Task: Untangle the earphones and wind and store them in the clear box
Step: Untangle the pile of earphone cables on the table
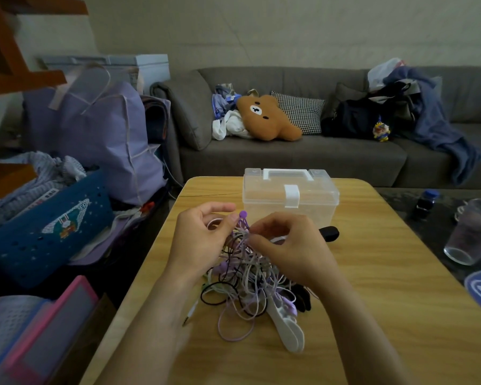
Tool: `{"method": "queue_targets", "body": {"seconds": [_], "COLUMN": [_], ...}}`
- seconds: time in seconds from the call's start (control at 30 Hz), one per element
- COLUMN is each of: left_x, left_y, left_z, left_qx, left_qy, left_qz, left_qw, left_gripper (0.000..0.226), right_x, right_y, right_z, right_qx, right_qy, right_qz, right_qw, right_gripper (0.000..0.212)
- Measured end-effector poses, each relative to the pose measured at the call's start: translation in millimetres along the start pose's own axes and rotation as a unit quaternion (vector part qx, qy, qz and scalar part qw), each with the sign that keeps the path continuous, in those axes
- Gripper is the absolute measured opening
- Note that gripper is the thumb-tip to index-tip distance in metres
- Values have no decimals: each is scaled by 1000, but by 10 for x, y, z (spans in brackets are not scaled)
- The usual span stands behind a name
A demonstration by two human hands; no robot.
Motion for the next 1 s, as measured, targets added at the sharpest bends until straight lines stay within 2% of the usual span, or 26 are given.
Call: {"method": "queue_targets", "body": {"seconds": [0.1, 0.17, 0.27, 0.4, 0.6, 0.77, 0.83, 1.0], "left_x": [9, 44, 72, 55, 67, 117, 131, 143], "left_y": [-55, -115, -165, -148, -188, -176, -198, -231], "left_z": [-13, 12, 43, 36, 24, 42, 45, 56], "left_qx": [-40, -82, -130, -147, -143, -127, -136, -148], "left_qy": [-10, -16, -19, -29, -51, -75, -79, -81], "left_qz": [8, 14, 27, 28, 19, -1, -1, 10], "left_qw": [999, 996, 991, 988, 988, 989, 987, 986], "left_gripper": [13, 14, 16, 18, 14, 16, 9, 12], "right_x": [20, 13, 69, 67, 47, 53, 88, 128], "right_y": [66, 24, -42, 76, 111, 71, 77, 52], "right_z": [-13, -14, -11, -11, 7, 9, 12, 16], "right_qx": [34, 0, -71, -64, -59, -87, -85, -102], "right_qy": [-4, 11, -1, 7, -8, -23, -46, -83], "right_qz": [-64, -60, -46, -58, -142, -105, -133, -199], "right_qw": [997, 998, 996, 996, 988, 990, 986, 971], "right_gripper": [27, 36, 24, 12, 12, 10, 12, 20]}}
Point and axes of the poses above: each hand's wrist, its own z-axis away from the middle knuckle, its own y-axis out of the back of the hand, x = y × z, the point moved 7 cm from there along -z, towards the middle knuckle
